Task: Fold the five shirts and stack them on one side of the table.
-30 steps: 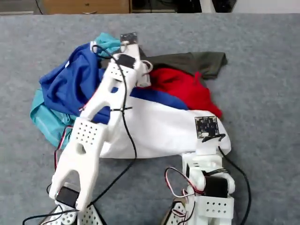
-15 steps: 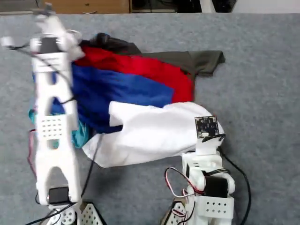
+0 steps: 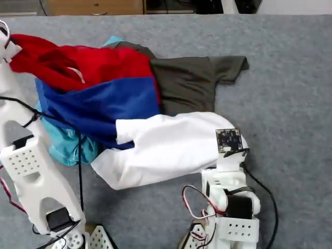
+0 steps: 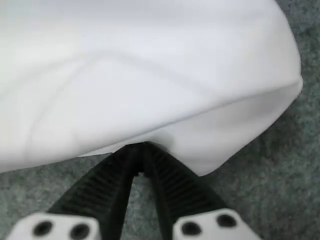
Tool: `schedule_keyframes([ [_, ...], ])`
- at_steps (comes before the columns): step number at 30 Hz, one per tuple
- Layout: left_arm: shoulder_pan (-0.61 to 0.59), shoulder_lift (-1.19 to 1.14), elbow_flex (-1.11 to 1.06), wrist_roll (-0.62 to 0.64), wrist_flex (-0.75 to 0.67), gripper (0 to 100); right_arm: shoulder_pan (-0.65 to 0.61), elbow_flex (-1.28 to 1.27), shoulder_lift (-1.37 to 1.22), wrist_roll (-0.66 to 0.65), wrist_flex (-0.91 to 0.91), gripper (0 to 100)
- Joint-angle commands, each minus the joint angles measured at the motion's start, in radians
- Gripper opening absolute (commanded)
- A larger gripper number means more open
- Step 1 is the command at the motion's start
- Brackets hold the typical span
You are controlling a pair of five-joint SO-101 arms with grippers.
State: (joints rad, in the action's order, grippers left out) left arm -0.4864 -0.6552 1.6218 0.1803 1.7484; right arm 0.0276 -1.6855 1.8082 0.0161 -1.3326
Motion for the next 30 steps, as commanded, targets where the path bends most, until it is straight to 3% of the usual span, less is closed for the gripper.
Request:
schedule_keyframes([
  [1,0.049,0.081,0.029,-0.009,0.012,9,-0.013,-0.002,0.107,-0.006,0.011,0.4],
  [7,0.172,0.087,-0.091,-0.011,0.014,17,-0.013,-0.002,0.107,-0.006,0.011,0.4],
  [11,0.267,0.087,-0.252,-0.117,0.014,17,-0.013,-0.002,0.107,-0.006,0.011,0.4],
  [21,0.526,0.254,-0.979,-0.15,0.006,17,-0.013,-0.002,0.107,-0.006,0.011,0.4],
  [30,0.508,0.541,-1.51,-0.15,-0.241,17,-0.013,-0.002,0.107,-0.006,0.011,0.4],
])
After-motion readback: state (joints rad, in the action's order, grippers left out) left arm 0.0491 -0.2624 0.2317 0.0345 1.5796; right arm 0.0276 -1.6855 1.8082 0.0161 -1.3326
